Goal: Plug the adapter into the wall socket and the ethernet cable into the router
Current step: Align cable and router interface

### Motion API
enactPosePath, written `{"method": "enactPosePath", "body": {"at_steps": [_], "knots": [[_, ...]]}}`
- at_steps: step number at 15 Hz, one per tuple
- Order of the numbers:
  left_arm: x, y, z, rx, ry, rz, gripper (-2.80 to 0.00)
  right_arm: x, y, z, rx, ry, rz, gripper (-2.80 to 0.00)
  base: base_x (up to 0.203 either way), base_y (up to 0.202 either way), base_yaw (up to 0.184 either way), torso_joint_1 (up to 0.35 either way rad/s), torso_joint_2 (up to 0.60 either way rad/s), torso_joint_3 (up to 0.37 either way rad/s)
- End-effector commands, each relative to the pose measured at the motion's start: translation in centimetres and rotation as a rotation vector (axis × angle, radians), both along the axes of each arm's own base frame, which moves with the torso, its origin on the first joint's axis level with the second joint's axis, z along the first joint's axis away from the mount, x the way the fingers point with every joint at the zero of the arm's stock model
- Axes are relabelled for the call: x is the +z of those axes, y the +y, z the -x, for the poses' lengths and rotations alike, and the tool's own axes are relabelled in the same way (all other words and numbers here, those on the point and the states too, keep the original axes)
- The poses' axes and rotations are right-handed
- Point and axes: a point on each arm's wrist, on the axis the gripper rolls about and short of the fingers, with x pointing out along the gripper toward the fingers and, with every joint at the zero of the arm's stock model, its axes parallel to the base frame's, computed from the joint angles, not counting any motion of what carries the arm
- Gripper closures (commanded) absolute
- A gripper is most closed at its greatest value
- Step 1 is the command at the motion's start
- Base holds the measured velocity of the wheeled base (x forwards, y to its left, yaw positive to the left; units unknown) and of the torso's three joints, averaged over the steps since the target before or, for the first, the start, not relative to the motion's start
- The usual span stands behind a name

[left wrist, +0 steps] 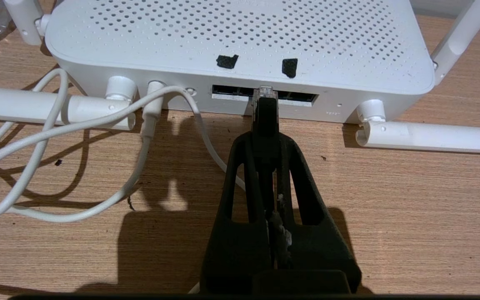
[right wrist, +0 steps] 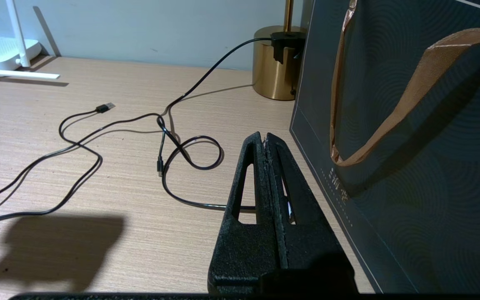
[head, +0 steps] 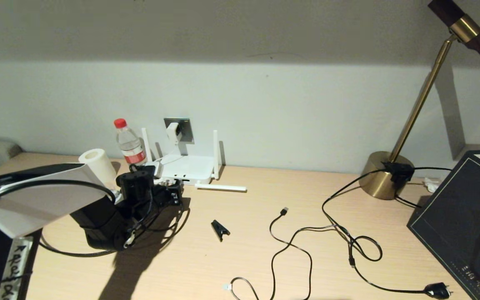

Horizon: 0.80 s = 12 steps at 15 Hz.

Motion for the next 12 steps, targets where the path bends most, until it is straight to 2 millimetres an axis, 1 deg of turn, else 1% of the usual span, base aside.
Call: {"method": "enactPosePath", "body": {"at_steps": [1, 12], "knots": [[-0.08, -0.02, -0.09, 0.000, -0.005, 0.001, 0.00, -0.97, 0.00, -0.28, 0.000, 0.034, 0.000, 0.00, 0.000, 0.000, 0.000, 0.000, 0.00, 0.000], [-0.58, -0.20, -0.80, -0.001, -0.010, 0.002, 0.00, -0.97, 0.00, -0.28, 0.001, 0.034, 0.000, 0.00, 0.000, 0.000, 0.000, 0.000, 0.00, 0.000]]}}
